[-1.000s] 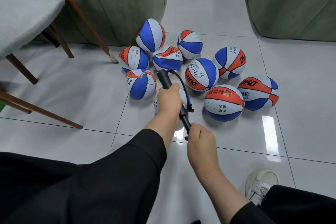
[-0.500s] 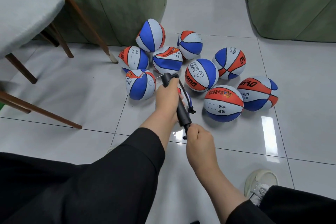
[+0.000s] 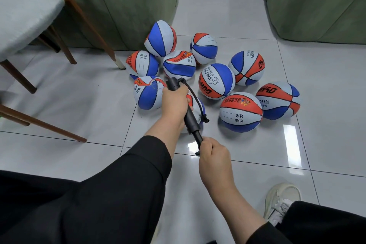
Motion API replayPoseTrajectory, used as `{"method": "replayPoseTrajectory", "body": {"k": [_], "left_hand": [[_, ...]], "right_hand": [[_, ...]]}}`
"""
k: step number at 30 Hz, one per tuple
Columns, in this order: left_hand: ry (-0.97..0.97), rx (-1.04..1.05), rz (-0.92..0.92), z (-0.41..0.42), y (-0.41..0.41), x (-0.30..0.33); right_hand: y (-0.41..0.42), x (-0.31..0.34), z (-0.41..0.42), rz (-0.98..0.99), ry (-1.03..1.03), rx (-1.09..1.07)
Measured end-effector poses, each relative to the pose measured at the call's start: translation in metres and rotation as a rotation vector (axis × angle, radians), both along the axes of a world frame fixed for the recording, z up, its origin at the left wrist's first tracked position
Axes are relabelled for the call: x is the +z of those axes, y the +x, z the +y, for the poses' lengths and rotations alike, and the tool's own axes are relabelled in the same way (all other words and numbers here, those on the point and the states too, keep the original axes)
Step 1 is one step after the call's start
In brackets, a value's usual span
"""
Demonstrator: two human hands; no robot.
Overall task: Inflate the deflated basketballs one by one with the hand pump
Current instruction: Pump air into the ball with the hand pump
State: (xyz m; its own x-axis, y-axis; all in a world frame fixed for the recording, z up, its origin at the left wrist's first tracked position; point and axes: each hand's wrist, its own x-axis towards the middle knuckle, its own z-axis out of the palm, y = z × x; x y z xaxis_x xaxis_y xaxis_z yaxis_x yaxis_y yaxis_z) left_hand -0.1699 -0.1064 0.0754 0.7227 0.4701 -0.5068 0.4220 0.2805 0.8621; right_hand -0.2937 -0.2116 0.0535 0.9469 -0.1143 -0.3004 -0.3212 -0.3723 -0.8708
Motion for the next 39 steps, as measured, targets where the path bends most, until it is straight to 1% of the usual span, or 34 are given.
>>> {"method": "replayPoseTrajectory", "body": {"k": [3, 6, 9, 13, 16, 21, 26, 30, 32, 36, 39], "left_hand": [[-0.054, 0.023, -0.02, -0.01, -0.006, -0.004], [-0.025, 0.017, -0.024, -0.015, -0.008, -0.005], [-0.016, 0.027, -0.035, -0.013, -0.007, -0.005], [-0.088, 0.074, -0.054, -0.007, -0.008, -0.003], [-0.023, 0.057, -0.057, -0.002, -0.006, -0.002], [0.0, 0.088, 0.009, 0.015, 0.001, -0.006], [-0.044, 0.072, -0.001, -0.004, -0.008, -0.006], [0.004, 0.063, -0.003, -0.018, -0.013, -0.007], [0.016, 0.056, -0.015, -0.015, -0.009, -0.007], [-0.043, 0.065, -0.042, -0.008, -0.006, 0.0], [-0.018, 0.065, -0.009, 0.005, -0.003, 0.0]], "right_hand": [[0.009, 0.002, 0.0, -0.024, -0.004, -0.046], [0.011, 0.005, 0.0, -0.022, -0.012, -0.079], [0.012, 0.007, -0.001, -0.023, -0.016, -0.059], [0.011, 0.01, 0.001, -0.019, 0.01, -0.022], [0.0, 0.009, 0.002, -0.008, -0.006, 0.012], [-0.009, 0.005, 0.0, -0.015, -0.027, 0.04], [0.001, 0.003, -0.001, -0.039, -0.05, -0.023], [0.009, 0.003, -0.002, -0.031, -0.056, -0.063], [0.011, 0.005, -0.001, -0.034, -0.05, -0.042], [0.01, 0.01, 0.002, -0.045, -0.023, -0.004], [-0.002, 0.006, 0.001, -0.042, -0.026, 0.031]]}}
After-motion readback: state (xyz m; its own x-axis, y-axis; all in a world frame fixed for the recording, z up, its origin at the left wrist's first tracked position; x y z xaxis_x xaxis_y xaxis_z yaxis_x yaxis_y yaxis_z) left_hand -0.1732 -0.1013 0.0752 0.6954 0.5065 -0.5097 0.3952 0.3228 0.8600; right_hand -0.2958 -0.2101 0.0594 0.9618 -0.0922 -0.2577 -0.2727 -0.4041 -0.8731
